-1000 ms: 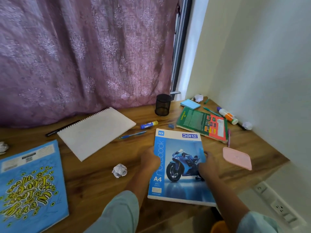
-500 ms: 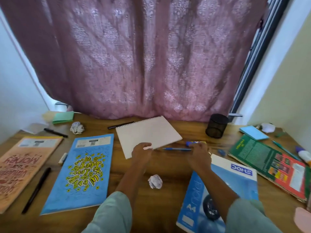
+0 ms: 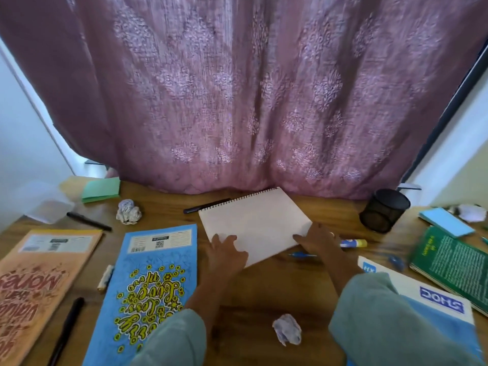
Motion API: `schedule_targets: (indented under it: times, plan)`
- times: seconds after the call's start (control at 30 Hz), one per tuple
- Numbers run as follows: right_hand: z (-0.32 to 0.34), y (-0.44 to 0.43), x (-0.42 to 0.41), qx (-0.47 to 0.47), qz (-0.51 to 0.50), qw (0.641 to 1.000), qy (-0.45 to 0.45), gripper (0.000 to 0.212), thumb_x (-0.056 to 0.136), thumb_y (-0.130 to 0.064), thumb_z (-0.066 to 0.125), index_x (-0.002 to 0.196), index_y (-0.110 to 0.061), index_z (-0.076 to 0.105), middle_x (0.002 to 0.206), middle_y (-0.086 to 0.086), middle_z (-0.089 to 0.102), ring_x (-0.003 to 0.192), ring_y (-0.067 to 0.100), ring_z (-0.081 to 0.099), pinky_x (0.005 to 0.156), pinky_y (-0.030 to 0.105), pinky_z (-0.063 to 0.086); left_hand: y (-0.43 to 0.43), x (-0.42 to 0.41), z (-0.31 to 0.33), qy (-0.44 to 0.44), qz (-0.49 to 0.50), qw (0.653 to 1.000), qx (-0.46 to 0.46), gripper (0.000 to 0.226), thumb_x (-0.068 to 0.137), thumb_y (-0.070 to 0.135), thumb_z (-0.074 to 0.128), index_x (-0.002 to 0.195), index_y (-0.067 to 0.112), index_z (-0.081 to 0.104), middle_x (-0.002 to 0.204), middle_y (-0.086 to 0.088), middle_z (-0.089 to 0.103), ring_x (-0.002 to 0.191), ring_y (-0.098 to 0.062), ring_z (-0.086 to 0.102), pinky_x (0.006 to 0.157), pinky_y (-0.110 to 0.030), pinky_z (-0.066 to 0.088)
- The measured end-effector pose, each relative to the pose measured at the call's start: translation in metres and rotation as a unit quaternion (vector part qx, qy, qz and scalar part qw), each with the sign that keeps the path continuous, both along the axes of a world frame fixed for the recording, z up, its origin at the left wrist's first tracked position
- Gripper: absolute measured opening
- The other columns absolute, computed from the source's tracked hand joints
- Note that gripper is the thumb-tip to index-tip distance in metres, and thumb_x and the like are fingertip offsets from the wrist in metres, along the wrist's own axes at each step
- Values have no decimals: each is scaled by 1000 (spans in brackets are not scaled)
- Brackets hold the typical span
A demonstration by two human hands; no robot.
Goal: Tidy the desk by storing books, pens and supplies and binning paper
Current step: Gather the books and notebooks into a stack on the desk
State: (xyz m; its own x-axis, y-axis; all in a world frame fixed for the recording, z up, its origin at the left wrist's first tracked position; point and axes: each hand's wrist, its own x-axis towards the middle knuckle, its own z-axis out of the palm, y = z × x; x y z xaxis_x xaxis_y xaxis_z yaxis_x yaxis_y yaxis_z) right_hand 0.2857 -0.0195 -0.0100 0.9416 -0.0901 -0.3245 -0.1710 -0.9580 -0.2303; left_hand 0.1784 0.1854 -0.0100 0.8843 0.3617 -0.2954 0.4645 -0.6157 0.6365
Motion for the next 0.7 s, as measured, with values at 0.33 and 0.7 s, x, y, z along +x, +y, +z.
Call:
schedule_targets:
  times: [0.33,0.7]
  plan:
    - [31,9,13,190,-101,973,-85,51,90,-28,62,134,-7,48,135,16,52,122,33,50,101,40,40,-11,-6,-16,29,-122,983,137,64,94,45,45,148,37,12,159,0,-7,139,-48,-19,116,-53,2]
    - [112,10,-69,604,-22,763,-229,8,96,-23,54,94,-29,57,107,9,61,97,24,59,68,37,53,-28,-8,56,-121,-19,991,-46,66,91,65,26,146,28,25,145,-7,42,135,-32,34,112,-51,24]
